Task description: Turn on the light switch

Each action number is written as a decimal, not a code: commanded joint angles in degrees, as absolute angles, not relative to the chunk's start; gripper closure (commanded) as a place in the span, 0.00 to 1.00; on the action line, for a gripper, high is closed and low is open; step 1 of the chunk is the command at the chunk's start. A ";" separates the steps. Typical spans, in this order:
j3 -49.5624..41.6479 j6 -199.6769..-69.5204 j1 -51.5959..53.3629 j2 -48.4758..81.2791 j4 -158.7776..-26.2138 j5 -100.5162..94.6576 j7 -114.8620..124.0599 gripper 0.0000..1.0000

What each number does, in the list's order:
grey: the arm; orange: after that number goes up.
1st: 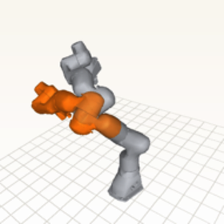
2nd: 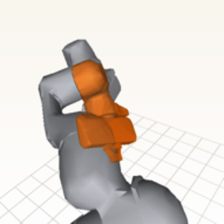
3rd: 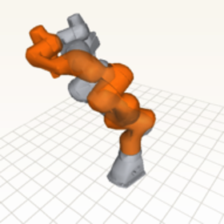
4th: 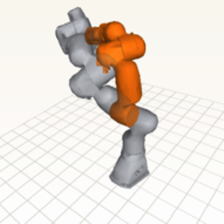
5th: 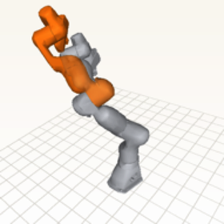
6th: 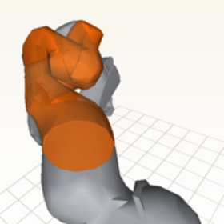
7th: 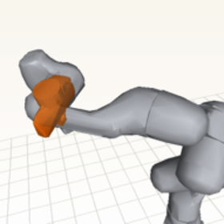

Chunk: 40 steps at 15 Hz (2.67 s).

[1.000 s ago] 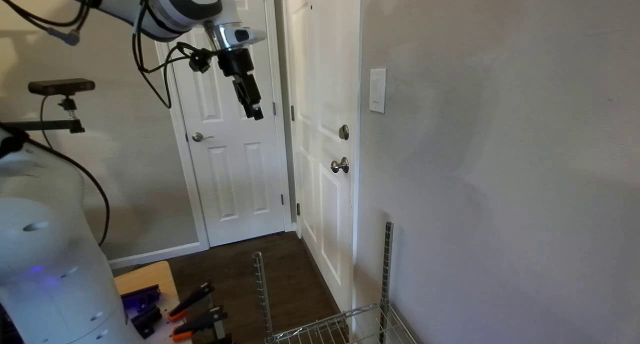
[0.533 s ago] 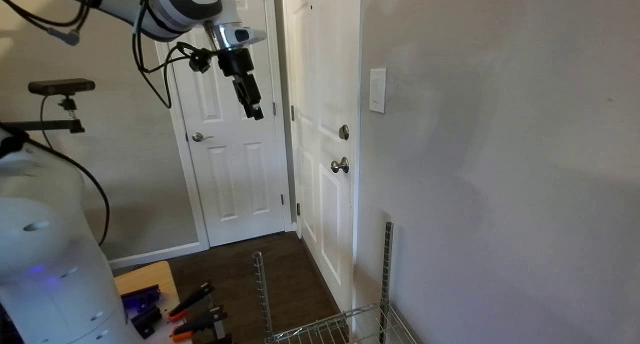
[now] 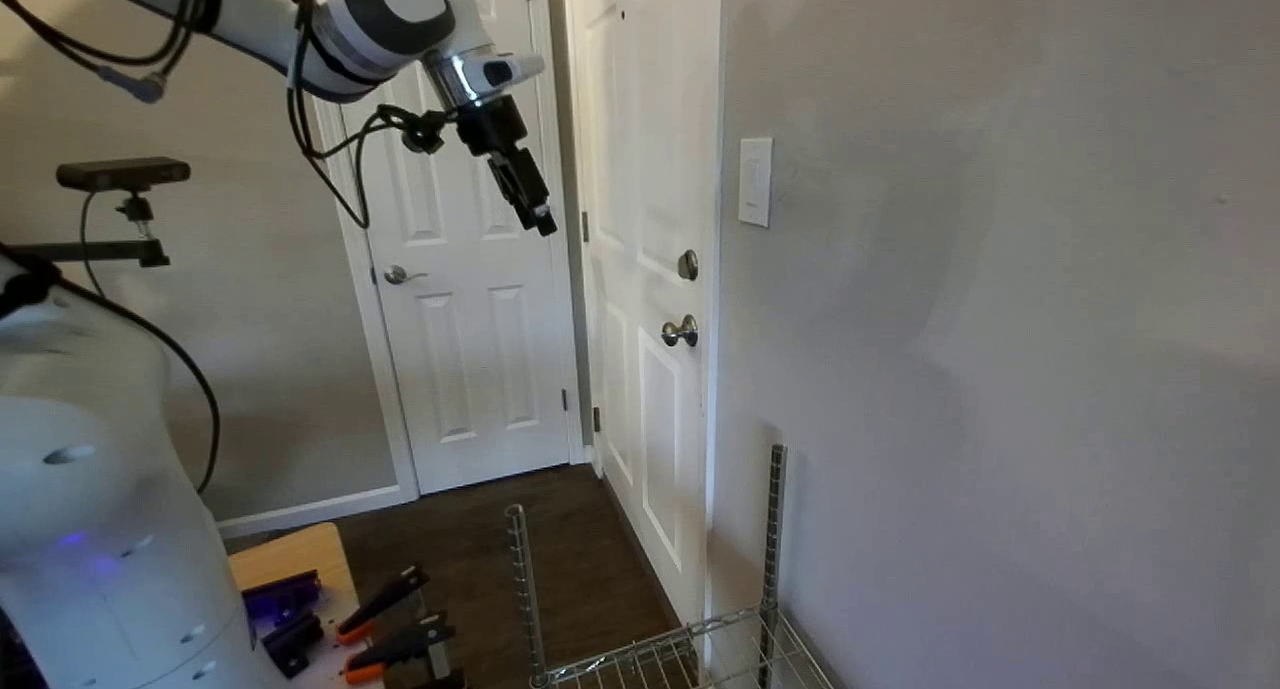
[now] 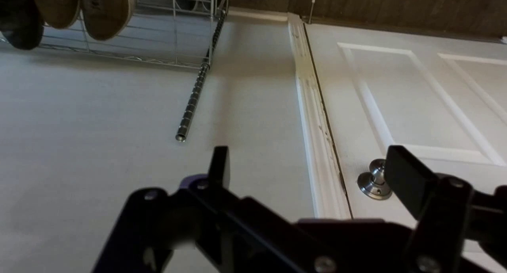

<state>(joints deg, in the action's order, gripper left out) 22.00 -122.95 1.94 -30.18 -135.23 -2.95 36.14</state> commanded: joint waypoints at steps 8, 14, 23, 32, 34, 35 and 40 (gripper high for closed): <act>20.79 -146.11 -4.02 -19.25 -136.10 -14.92 42.25 0.00; 21.48 -153.84 -7.51 -15.56 -135.29 -26.09 50.84 0.00; 25.62 -159.28 -14.45 -12.03 -131.97 -43.39 65.64 0.00; 25.52 -159.70 -16.96 -7.61 -126.58 -52.95 73.47 0.00; 25.31 -159.83 -16.91 -6.58 -125.63 -53.04 73.39 0.00; 25.12 -158.07 -16.16 -8.15 -126.87 -50.60 70.99 0.00; 25.10 -158.05 -16.15 -7.70 -126.58 -50.59 70.98 0.00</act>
